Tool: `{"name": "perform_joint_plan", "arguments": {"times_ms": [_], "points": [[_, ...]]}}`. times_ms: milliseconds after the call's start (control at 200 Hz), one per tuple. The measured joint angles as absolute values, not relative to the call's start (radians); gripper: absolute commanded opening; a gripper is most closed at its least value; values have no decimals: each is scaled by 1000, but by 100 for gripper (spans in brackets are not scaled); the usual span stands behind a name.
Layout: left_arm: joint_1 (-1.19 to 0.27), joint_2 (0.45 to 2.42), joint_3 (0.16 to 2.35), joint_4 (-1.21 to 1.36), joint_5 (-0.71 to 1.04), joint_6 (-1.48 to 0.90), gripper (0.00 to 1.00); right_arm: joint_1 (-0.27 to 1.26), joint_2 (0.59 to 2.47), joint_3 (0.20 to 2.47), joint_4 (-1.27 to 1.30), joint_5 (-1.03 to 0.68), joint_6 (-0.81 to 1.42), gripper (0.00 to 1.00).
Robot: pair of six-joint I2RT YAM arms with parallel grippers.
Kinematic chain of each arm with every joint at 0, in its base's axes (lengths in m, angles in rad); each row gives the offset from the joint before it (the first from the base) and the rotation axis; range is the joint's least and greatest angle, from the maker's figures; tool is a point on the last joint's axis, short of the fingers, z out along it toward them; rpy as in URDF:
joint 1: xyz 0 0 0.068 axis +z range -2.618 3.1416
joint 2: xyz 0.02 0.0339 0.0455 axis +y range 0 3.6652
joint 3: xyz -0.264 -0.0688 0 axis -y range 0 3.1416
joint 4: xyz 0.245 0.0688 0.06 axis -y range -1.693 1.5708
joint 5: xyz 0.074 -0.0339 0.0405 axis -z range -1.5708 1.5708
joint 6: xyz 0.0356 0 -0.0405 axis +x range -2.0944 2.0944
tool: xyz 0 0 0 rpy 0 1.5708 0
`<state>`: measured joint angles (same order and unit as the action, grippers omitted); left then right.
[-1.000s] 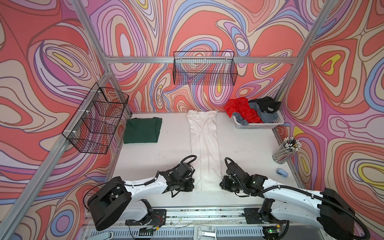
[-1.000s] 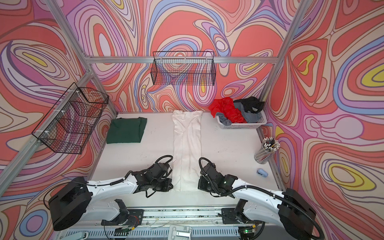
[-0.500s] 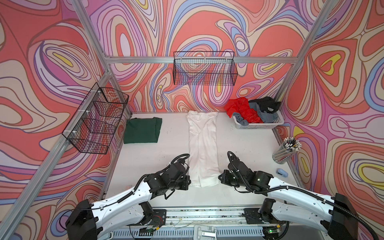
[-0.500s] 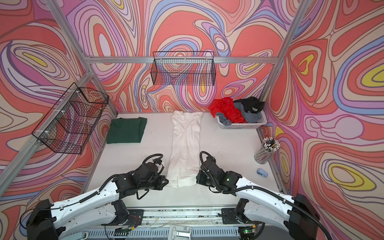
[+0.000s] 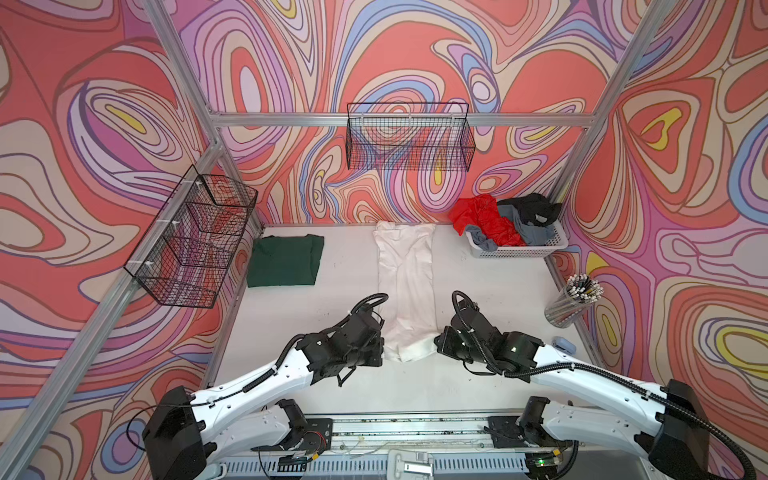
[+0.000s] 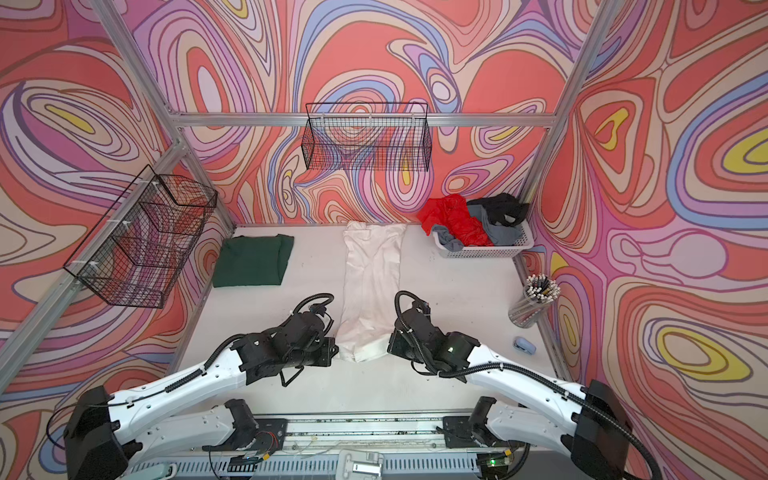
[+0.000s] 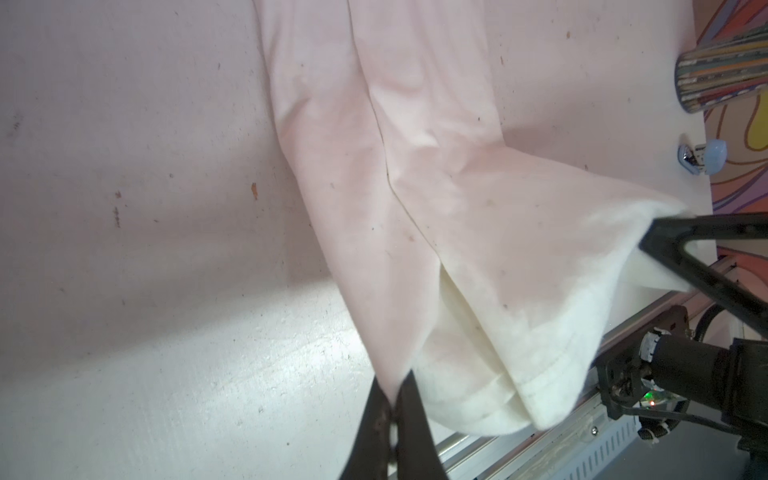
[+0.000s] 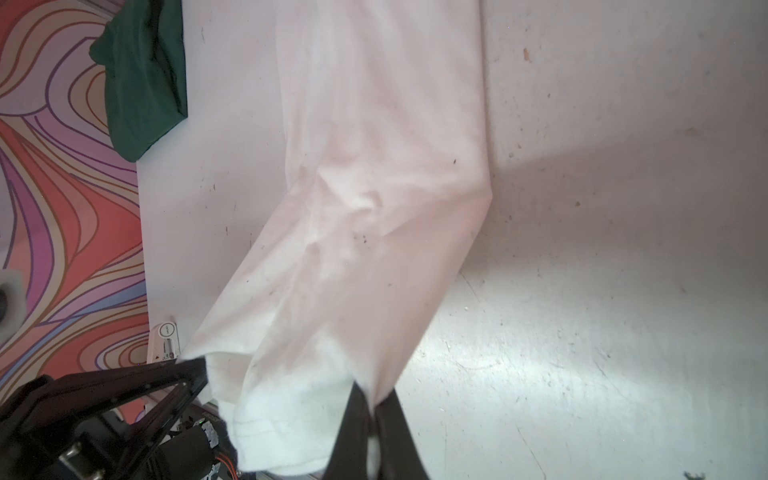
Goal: Fold and stack the t-shirts
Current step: 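Lift the near end with both grippers and fold it over toward the basket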
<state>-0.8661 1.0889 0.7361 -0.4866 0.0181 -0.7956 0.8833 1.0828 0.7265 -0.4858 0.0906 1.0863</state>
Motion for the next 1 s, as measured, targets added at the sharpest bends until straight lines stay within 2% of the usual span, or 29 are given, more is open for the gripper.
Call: {"name": "perform_joint_plan", "arguments": {"times_ms": [205, 351, 596, 811, 1002], "points": [[-774, 1177, 822, -495, 22, -756, 0, 873, 1160, 825, -503, 144, 1069, 0], [-723, 1242, 895, -498, 34, -716, 0, 811, 1211, 867, -500, 142, 1039, 0], [-621, 1389, 1028, -474, 64, -648, 0, 665, 1284, 894, -462, 91, 974, 0], [-574, 1536, 1164, -450, 97, -601, 0, 575, 1412, 1029, -448, 28, 886, 0], [-508, 1598, 1199, -422, 122, -595, 0, 496, 1530, 1145, -436, -3, 807, 0]]}}
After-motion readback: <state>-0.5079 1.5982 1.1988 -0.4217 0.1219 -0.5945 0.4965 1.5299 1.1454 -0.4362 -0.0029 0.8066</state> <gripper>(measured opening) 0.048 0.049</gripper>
